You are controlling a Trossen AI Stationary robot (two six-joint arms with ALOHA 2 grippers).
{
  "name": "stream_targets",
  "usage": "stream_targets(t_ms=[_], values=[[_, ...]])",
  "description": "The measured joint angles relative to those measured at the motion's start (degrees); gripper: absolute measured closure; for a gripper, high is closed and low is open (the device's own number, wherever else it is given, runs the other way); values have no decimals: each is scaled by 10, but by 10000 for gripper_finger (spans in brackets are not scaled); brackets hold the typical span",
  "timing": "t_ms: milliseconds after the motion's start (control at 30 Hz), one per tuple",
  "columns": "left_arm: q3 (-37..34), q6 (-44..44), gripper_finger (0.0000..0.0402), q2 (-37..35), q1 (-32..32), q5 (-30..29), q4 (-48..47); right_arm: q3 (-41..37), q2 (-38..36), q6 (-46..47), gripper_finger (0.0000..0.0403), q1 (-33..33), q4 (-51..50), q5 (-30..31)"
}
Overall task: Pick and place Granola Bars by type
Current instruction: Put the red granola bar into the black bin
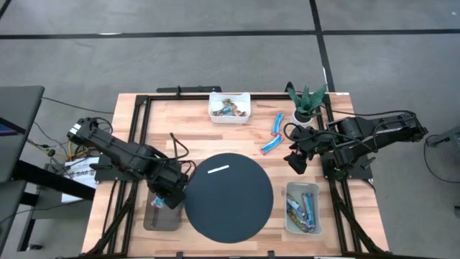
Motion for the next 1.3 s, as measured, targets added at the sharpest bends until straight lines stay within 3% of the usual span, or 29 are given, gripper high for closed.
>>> stream_targets(t_ms=[167,400,600,733,900,1033,1133,1300], values=[[-11,-6,375,0,0,19,-2,0,0,0,143,0,0,-1],[-19,-9,297,0,-7,43,-12,0,0,-1,143,0,0,-4],[-18,-20,247,-1,-7,11,-16,0,0,-23,143,0,0,-1],[4,-23,236,-7,-7,-81,-12,0,0,-59,143,-6,-10,1],[21,-55,235,-51,-6,-282,16,0,12,-37,143,-55,-82,-6],[20,-25,235,-99,-6,-419,65,0,40,-26,143,-103,-101,-29],[20,9,235,-129,-6,-469,74,0,59,-61,143,-125,-110,-29],[19,46,235,-165,3,-482,69,-33,91,-141,143,-167,-136,-12]])
